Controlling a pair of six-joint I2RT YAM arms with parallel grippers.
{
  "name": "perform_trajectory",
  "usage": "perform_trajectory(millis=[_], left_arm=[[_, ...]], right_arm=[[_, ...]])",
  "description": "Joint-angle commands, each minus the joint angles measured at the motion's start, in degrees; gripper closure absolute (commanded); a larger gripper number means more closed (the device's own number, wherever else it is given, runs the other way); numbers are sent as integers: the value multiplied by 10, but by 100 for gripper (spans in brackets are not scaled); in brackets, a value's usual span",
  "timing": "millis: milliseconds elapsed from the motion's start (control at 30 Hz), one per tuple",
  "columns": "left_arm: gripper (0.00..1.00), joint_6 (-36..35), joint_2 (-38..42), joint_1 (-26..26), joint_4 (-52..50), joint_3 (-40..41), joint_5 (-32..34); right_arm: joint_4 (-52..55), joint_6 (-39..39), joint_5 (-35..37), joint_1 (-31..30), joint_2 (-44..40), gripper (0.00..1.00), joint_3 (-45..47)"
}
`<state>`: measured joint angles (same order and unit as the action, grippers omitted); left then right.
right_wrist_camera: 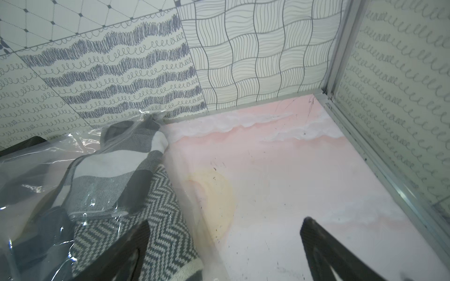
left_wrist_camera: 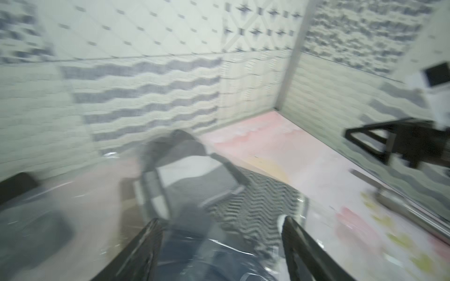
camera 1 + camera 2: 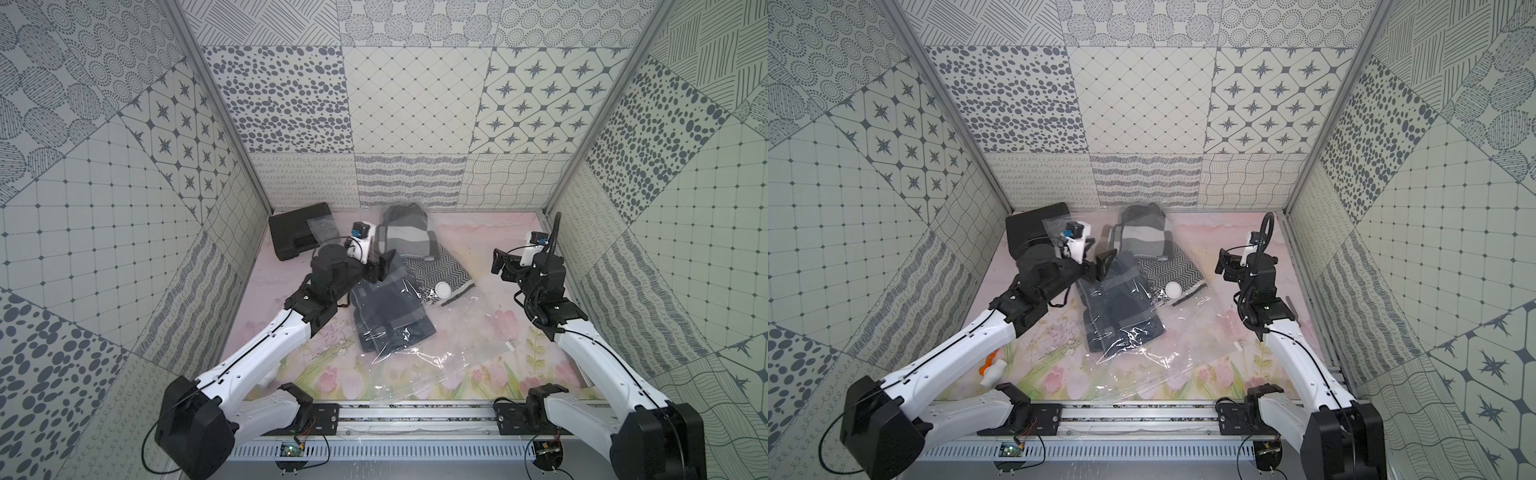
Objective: Take the blanket out of the vacuum bag
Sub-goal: Open the vacuum bag at the center of the board.
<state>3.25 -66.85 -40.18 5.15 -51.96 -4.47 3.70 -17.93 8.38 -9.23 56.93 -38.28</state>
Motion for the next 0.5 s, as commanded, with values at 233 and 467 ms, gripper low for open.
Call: perform_trajectory(millis=[233,467], left_arm=[[18,0,-217,-340,-376,-75,390],[14,20,-223,-324,-319,-60,441]], right_arm=[[155,-209,-107,-87,-39,1,54],[175,-244,-66,-233,111,1,32]])
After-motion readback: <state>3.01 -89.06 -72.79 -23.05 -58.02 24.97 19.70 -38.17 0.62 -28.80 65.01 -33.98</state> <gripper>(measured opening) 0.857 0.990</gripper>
